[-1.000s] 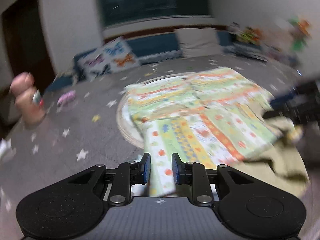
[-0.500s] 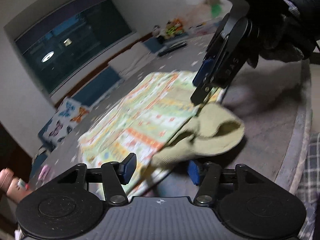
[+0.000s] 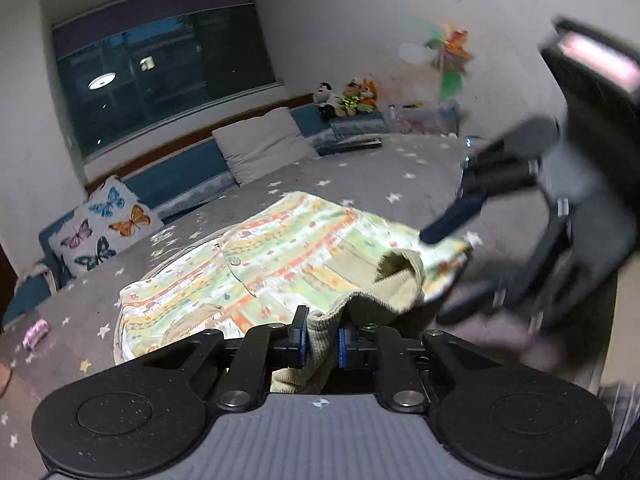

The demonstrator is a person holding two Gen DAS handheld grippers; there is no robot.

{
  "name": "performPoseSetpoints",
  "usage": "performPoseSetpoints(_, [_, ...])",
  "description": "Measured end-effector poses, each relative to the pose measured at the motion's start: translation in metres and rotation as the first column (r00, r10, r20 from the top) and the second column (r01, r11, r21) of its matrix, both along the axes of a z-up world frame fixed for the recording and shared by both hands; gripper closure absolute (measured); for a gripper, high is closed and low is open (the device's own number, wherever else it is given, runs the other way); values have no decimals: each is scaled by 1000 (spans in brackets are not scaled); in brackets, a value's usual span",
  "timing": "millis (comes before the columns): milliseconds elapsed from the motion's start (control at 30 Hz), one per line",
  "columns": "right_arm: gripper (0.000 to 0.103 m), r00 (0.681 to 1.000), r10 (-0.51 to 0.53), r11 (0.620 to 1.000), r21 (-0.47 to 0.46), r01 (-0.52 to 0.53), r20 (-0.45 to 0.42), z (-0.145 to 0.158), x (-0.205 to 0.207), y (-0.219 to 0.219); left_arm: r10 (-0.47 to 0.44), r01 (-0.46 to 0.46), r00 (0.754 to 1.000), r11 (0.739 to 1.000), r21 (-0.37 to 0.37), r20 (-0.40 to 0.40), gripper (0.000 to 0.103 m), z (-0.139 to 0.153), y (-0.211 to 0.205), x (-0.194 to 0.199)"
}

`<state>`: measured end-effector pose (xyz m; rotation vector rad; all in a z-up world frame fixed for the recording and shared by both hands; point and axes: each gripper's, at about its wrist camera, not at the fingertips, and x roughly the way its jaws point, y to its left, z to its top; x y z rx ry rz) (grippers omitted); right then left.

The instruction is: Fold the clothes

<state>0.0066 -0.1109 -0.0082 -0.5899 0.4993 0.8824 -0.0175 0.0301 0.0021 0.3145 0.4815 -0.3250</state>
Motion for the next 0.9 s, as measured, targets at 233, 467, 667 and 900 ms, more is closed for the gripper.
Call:
performPoseSetpoints(233, [81,1000,-24,999,46,25,-15,-8,18,28,29,-29,1000,1000,-4,-8,82,2,8,-7])
performPoseSetpoints(467, [91,988,-64,985,149,85,-139,21,32,15,93,-98,995,990,106,46,49,-13,18,-33])
performPoseSetpoints(667, [93,988,-64,979,181,89,-140,41,28,3,135,-154,985,966,209,104,49,-29,18,-35])
performPoseSetpoints(900, [94,992,-27,985,164,47,-122,50,1,-8,99,-119,989,971,205,108,93,-23,22,-52])
